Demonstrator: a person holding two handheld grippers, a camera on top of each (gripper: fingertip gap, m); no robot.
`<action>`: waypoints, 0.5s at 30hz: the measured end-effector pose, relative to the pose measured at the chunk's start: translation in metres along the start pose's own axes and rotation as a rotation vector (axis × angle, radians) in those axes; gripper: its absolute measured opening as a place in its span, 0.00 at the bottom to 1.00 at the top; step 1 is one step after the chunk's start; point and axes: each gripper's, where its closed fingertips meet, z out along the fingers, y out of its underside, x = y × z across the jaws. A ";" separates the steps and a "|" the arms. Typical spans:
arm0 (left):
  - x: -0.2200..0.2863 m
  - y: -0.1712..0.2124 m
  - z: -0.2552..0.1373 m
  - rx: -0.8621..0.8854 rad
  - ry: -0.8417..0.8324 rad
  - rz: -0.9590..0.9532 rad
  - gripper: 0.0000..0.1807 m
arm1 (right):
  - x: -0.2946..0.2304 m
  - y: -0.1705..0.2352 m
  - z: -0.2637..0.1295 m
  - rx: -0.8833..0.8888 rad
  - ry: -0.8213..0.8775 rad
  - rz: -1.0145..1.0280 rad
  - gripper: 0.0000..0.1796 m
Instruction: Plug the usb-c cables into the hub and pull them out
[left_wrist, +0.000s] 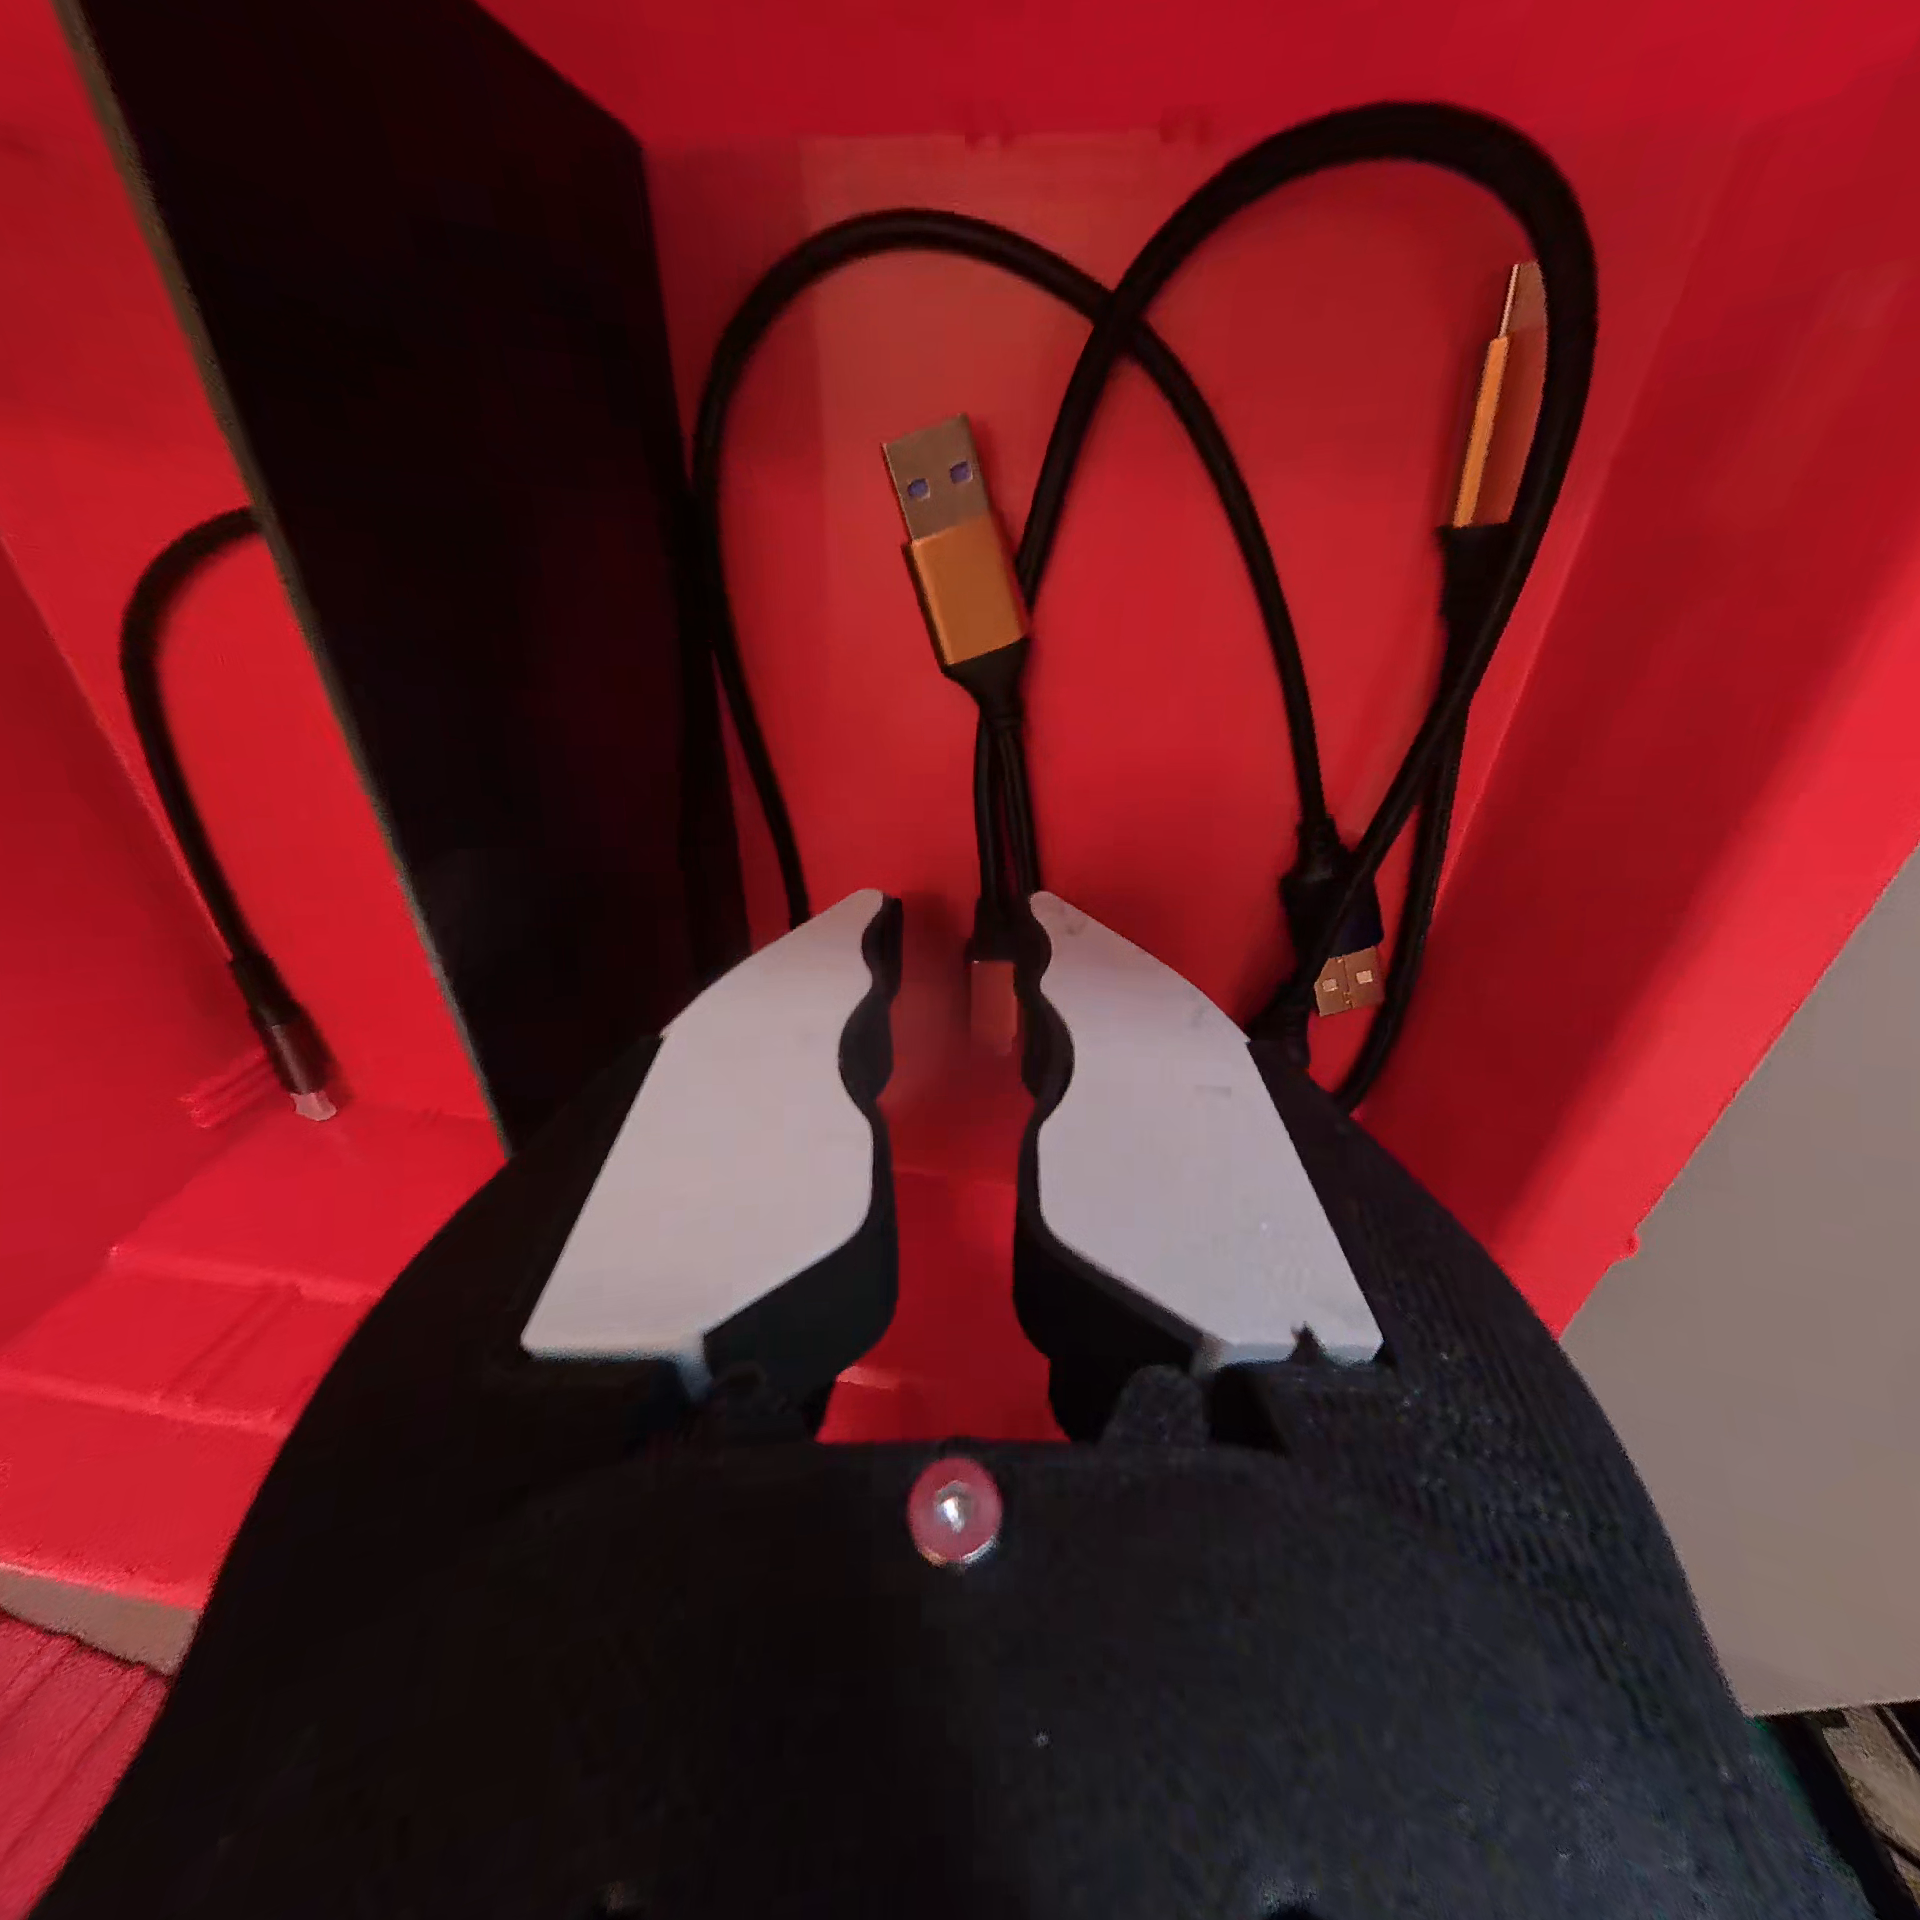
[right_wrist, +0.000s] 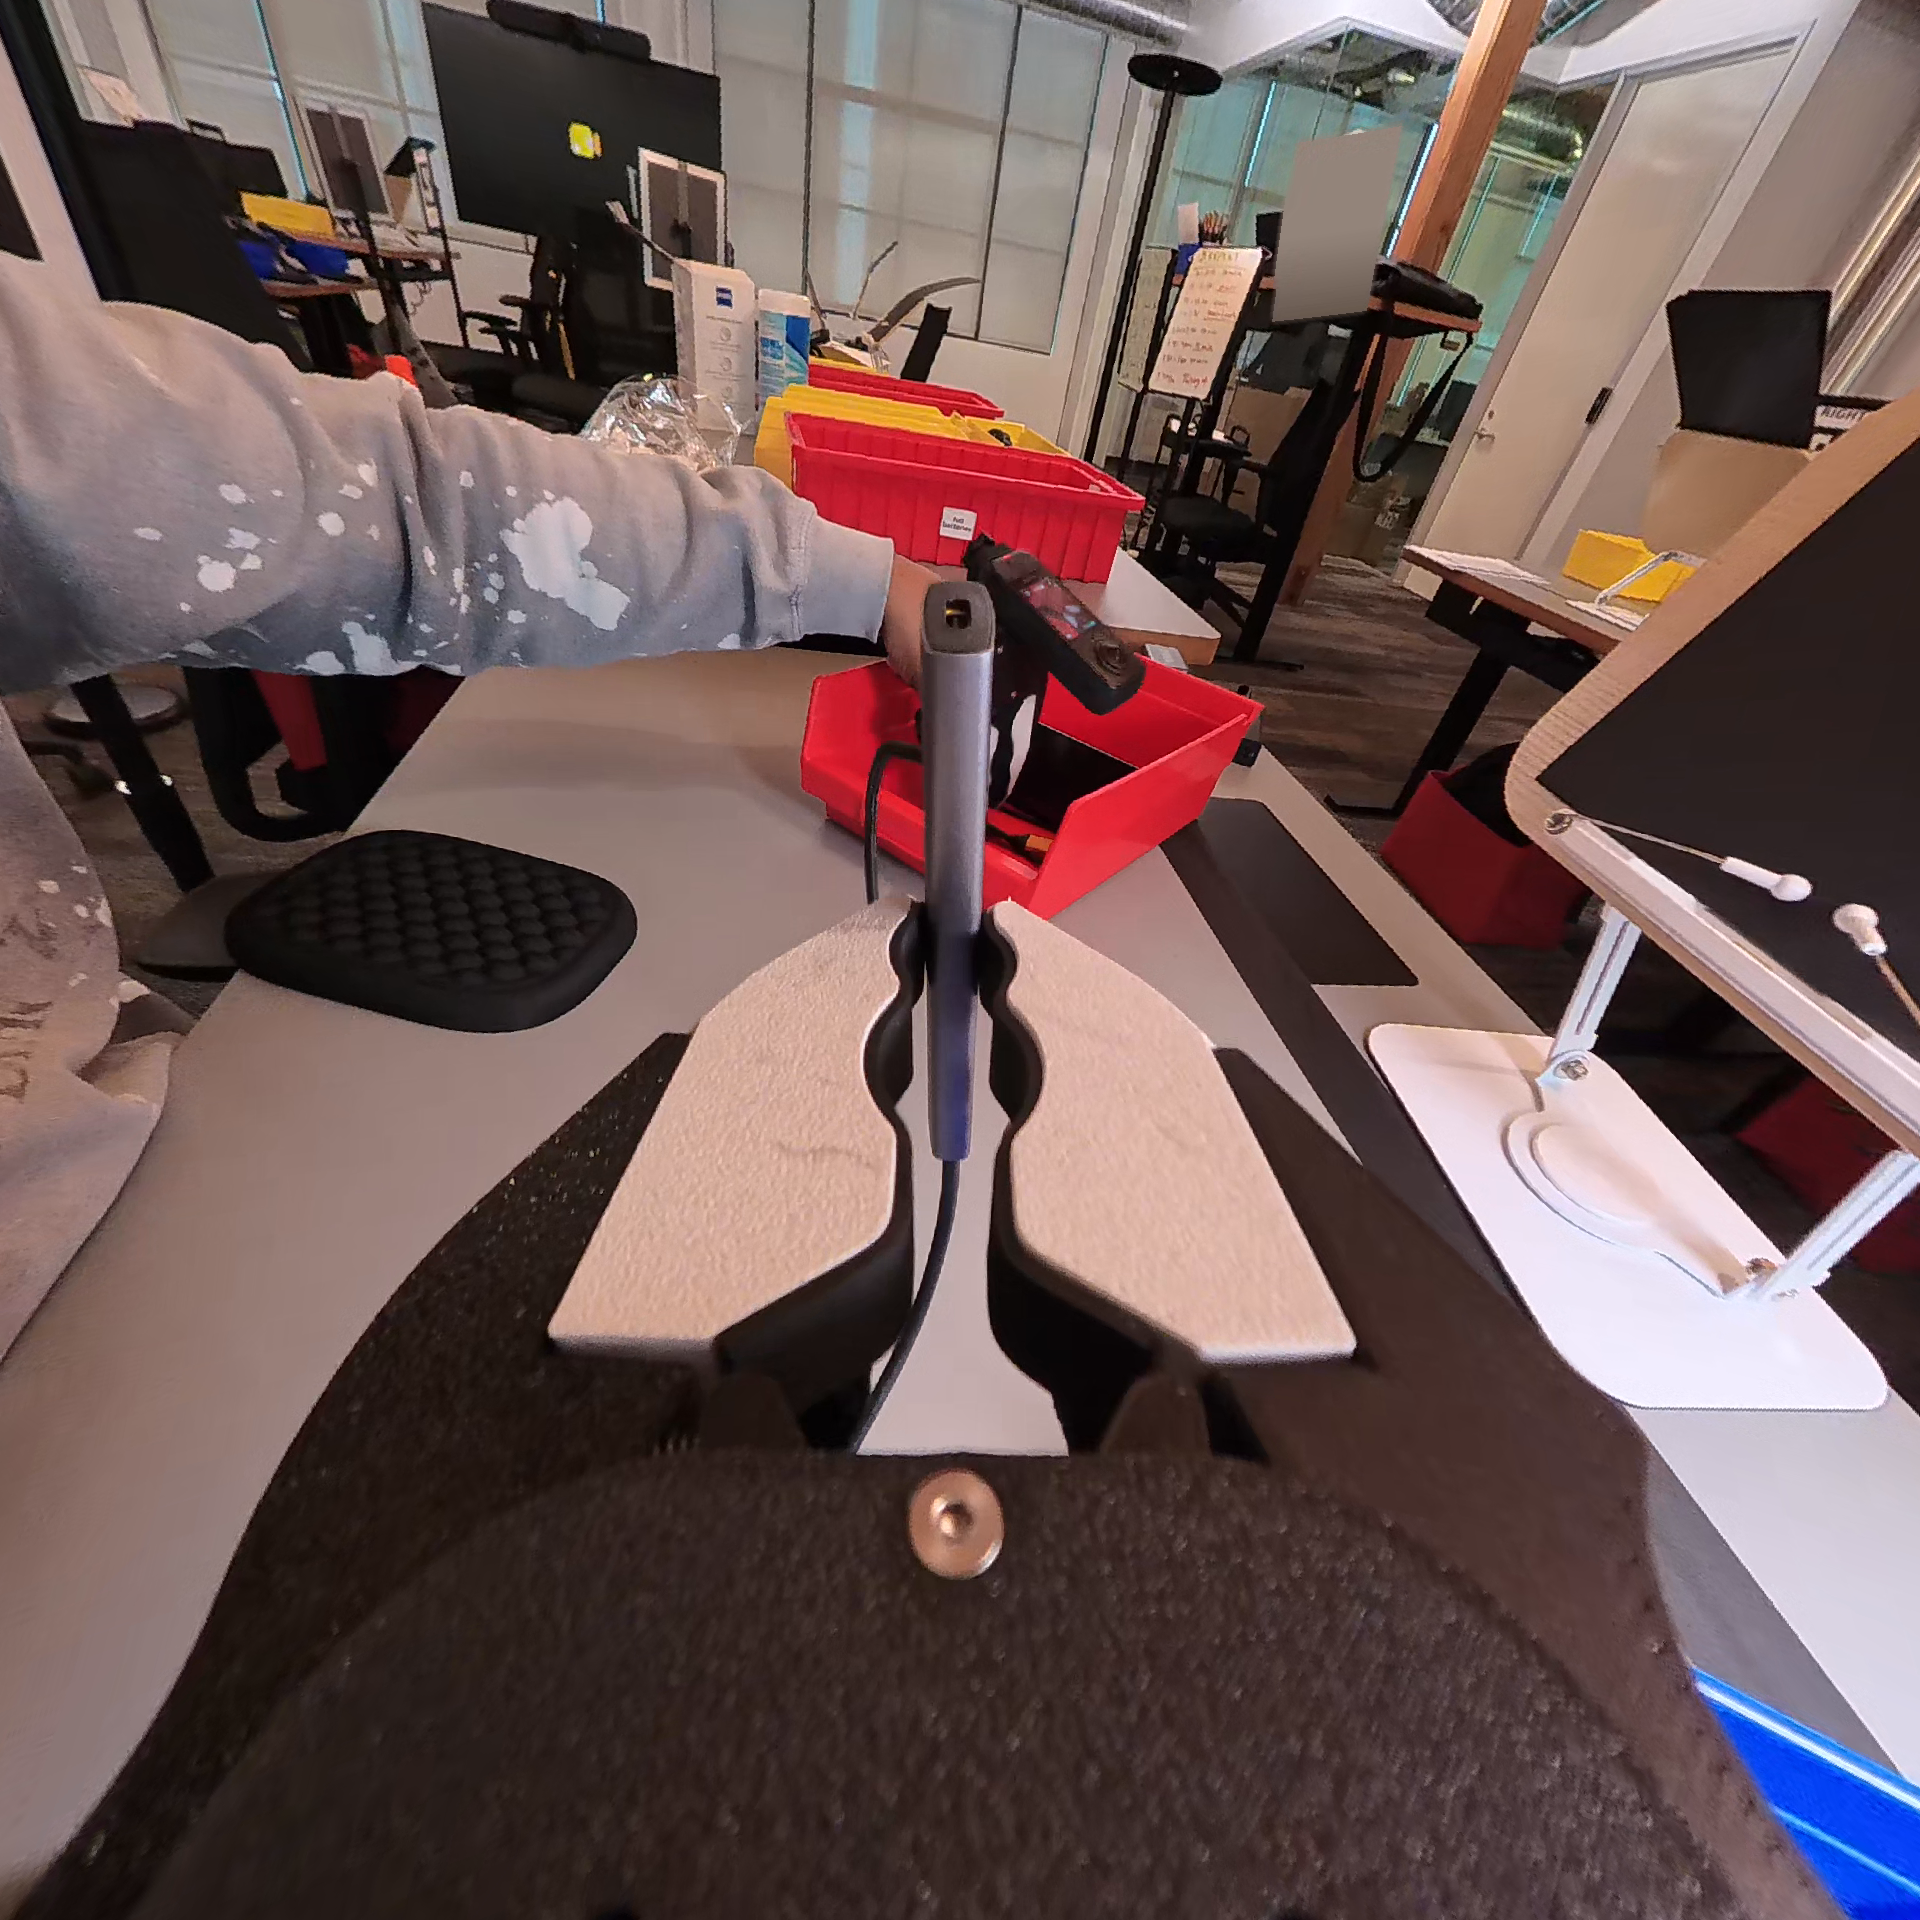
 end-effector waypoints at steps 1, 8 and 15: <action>0.000 0.001 0.001 -0.010 -0.001 0.005 0.12 | 0.000 0.000 0.000 -0.002 0.001 -0.002 0.05; 0.005 -0.001 0.000 0.000 0.020 0.019 0.11 | 0.000 0.000 -0.001 -0.010 0.011 -0.008 0.05; 0.004 0.000 0.002 -0.008 0.018 0.025 0.10 | 0.001 0.004 0.002 -0.028 0.014 -0.006 0.05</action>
